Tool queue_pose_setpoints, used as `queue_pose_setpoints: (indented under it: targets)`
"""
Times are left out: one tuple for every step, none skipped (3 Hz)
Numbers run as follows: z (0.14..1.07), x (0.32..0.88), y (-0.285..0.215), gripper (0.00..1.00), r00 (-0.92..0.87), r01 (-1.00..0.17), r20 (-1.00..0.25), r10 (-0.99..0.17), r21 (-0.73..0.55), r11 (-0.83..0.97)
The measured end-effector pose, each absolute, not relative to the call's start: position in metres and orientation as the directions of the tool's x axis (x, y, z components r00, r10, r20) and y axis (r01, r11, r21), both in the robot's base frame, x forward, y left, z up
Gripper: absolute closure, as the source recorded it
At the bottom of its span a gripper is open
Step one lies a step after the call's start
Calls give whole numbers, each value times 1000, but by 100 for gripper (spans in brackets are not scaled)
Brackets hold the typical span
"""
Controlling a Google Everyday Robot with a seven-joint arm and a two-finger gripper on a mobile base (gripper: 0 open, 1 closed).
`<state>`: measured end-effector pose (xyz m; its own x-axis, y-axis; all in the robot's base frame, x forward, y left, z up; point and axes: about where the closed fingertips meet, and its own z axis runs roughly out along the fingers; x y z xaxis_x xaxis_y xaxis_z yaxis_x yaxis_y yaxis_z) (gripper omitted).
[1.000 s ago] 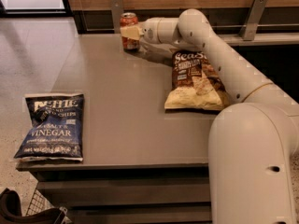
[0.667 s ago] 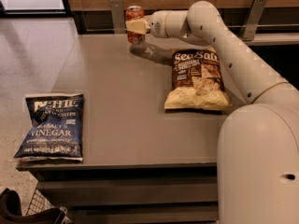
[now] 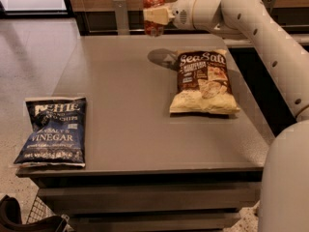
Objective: Move coke can near blue chip bag
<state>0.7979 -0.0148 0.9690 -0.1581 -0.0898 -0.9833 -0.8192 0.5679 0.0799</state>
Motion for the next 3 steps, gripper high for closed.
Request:
queue_pose_setpoints:
  targets:
    - [989, 765, -25, 100, -151, -837, -985, -78, 86, 541]
    - [1008, 716, -31, 100, -140, -850, -988, -71, 83, 520]
    - [1007, 684, -29, 100, -150, -856, -986, -69, 95, 508]
